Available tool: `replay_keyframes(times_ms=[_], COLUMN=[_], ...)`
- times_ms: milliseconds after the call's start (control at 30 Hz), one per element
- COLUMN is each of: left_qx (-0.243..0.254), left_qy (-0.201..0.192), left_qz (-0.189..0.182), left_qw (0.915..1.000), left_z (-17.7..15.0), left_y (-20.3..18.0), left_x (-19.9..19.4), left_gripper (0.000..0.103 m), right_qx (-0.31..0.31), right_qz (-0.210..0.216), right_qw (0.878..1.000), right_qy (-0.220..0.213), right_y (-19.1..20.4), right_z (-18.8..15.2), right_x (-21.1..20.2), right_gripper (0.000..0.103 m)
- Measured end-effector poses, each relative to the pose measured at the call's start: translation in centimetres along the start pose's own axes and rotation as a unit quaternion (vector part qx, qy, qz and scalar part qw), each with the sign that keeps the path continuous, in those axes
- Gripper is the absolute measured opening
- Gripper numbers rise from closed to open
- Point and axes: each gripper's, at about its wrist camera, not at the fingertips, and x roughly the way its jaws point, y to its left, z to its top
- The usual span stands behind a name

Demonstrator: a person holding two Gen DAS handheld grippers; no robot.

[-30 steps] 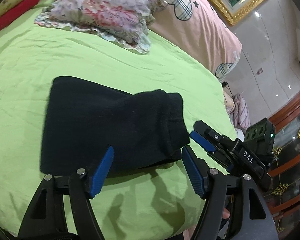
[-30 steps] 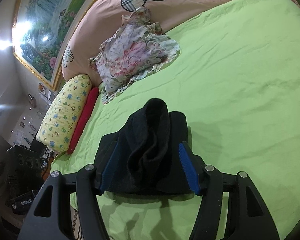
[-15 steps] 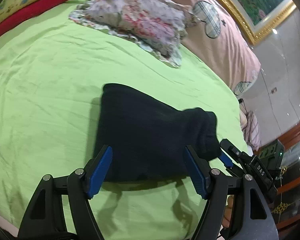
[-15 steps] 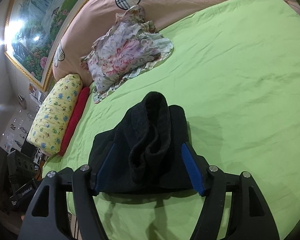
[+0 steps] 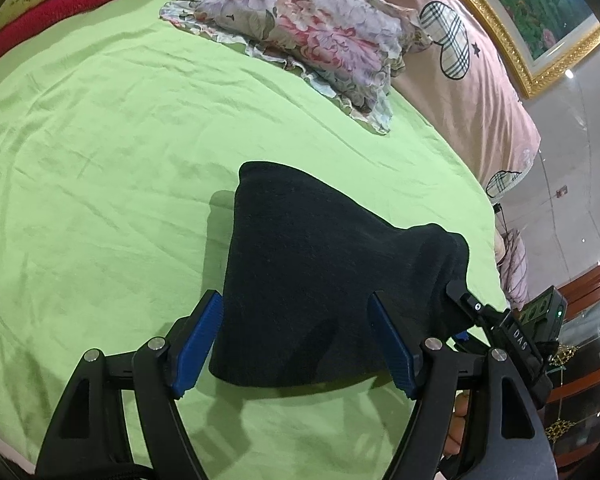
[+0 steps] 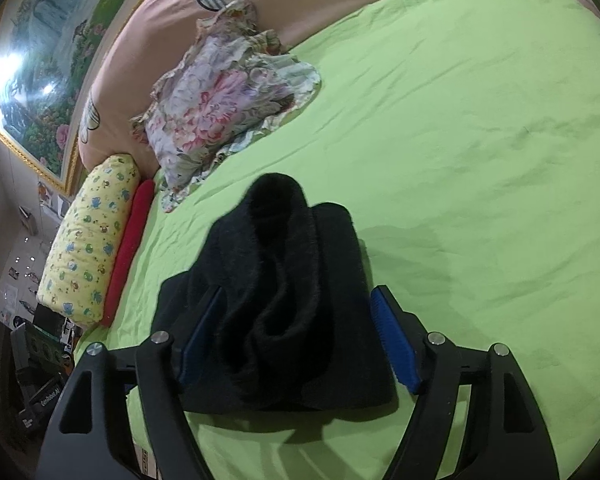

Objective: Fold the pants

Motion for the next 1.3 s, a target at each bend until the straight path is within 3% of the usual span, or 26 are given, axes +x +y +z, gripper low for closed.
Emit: replay_keyframes(times_ms=[100,167,433,767,933,1100,1133,1300], left_qx=[0.002,0.001,-0.006,-0.008,-0.003,-0.001,-0.001,0.02], left_qy=[0.005,0.01,0.019,0.029,0.03,0.032,0.034,0.02], left_qz=[0.005,0.009,0.012,0.02,0.022,0.015,0.01,0.028], left_qw=[1.0,0.9999,0.9997,0.9993,0.9993,0.9994,0.9994,0.9992], left_z=[0.4,0.7,1.5,1.6,1.5,1.2,1.1,0.8], left_y=[0.0,0.1,0.9,1.6,1.6,1.4,1.2,0.1], left_x=[0.9,1.5,3.7,6.0,6.5,6.6,6.7,6.4], left_gripper=[0.075,0.075,0.076,0.079,0.078,0.069,0.062,0.056], right_qx=[-0.006,-0.01,-0.018,-0.017,-0.027,-0.025,-0.032,-0.033], right_qz=[-0.022,-0.059,-0.056,-0.02,0.017,0.066,0.067,0.067], right_qw=[1.0,0.998,0.998,0.999,0.999,0.998,0.997,0.997], right_qy=[-0.001,-0.006,-0.01,-0.028,-0.029,-0.003,0.004,0.006], right_y=[-0.5,-1.2,-1.9,-2.4,-2.5,-2.9,-2.7,-2.5], right_z=[-0.3,-0.5,-0.6,-1.2,-1.5,-1.5,-1.4,-1.5], right_x=[0.1,0.1,0.3,0.5,0.6,1.4,1.6,1.5], right_gripper=[0.075,0.075,0.075,0.074,0.064,0.061,0.061,0.056])
